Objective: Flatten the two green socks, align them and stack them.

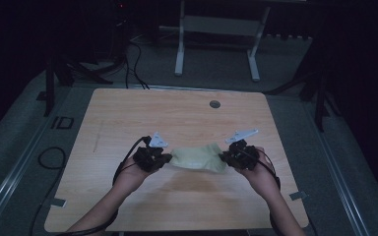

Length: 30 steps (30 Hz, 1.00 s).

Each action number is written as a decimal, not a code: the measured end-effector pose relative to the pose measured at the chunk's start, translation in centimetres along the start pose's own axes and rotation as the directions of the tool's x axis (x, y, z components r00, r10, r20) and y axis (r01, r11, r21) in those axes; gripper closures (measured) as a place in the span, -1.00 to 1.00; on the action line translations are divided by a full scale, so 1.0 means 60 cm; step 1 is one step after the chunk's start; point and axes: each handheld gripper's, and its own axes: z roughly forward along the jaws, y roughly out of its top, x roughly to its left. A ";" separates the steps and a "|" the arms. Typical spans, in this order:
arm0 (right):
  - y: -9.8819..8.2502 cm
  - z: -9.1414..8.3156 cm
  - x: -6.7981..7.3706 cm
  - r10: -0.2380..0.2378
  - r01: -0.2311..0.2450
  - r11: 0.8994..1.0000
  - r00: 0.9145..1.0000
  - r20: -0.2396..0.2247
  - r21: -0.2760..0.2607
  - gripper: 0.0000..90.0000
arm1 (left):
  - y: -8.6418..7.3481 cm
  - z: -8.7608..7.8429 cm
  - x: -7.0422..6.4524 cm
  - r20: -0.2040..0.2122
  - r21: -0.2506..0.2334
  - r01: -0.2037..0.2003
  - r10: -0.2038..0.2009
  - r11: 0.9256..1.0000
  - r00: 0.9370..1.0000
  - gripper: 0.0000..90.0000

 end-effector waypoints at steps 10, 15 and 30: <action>0.016 0.035 -0.046 0.056 -0.055 0.997 0.998 -0.006 0.051 0.83 | 0.018 0.046 0.025 -0.011 0.016 0.022 -0.022 1.000 1.000 0.98; 0.006 0.073 -0.063 0.093 -0.090 0.991 0.995 -0.026 0.100 0.83 | 0.008 0.074 0.036 -0.007 0.035 0.048 -0.048 0.998 0.999 0.98; -0.006 0.134 -0.085 0.149 -0.140 0.973 0.988 -0.040 0.184 0.82 | -0.020 0.128 0.046 -0.023 0.094 0.060 -0.058 0.994 0.998 0.97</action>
